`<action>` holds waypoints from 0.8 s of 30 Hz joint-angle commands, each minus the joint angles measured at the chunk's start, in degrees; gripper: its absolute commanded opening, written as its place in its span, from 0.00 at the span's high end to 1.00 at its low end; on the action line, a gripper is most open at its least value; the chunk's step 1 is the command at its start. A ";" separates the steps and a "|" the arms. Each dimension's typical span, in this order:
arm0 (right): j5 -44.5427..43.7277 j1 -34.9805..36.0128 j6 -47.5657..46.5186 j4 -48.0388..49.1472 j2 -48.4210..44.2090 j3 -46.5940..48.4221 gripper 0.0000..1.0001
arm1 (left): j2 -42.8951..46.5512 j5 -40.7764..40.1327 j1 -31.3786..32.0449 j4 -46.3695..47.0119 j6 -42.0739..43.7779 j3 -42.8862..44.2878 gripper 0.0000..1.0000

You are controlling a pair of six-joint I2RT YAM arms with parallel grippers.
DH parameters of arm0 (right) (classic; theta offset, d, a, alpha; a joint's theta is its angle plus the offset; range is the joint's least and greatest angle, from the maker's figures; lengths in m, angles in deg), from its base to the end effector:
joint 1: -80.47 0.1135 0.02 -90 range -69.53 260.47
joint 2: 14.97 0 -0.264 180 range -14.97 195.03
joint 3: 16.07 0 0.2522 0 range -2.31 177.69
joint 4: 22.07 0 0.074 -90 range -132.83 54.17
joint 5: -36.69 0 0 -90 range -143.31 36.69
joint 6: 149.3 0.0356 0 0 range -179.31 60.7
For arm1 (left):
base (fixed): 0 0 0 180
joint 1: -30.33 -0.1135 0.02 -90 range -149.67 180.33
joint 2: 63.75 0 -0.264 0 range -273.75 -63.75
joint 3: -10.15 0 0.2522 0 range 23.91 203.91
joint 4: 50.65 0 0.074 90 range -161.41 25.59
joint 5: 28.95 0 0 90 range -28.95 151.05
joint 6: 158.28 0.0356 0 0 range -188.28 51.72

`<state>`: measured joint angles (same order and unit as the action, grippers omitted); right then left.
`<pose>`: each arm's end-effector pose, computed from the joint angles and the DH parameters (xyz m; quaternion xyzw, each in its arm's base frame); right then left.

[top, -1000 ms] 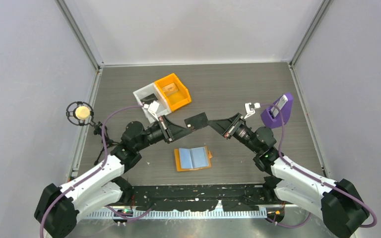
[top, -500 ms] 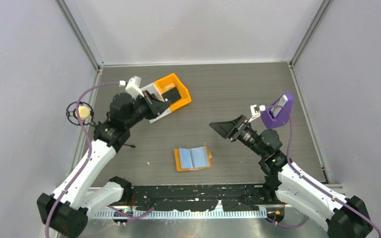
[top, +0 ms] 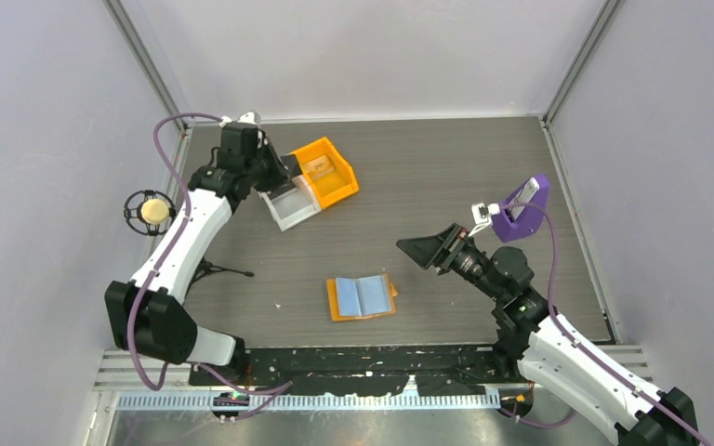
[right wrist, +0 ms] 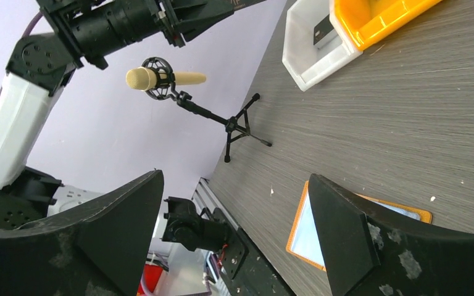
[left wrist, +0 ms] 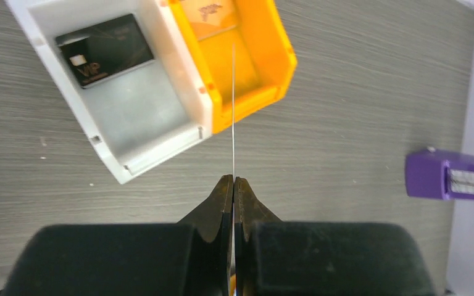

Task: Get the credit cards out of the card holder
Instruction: Place the credit card in the storage box.

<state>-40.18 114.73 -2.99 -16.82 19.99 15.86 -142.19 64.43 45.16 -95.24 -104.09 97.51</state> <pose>0.1311 0.0990 0.2557 0.0508 0.6918 0.5645 0.4474 0.2945 -0.0802 0.3474 -0.1487 0.8769 -0.2189 0.4013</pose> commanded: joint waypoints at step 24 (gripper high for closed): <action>-1.77 -0.16 -3.01 -5.17 -3.58 2.89 0.04 | -22.63 -4.97 -6.54 -3.01 -3.23 14.87 1.00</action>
<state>-40.64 114.73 -4.96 -22.31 16.23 16.15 -163.04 61.02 38.73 -99.77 -106.65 108.97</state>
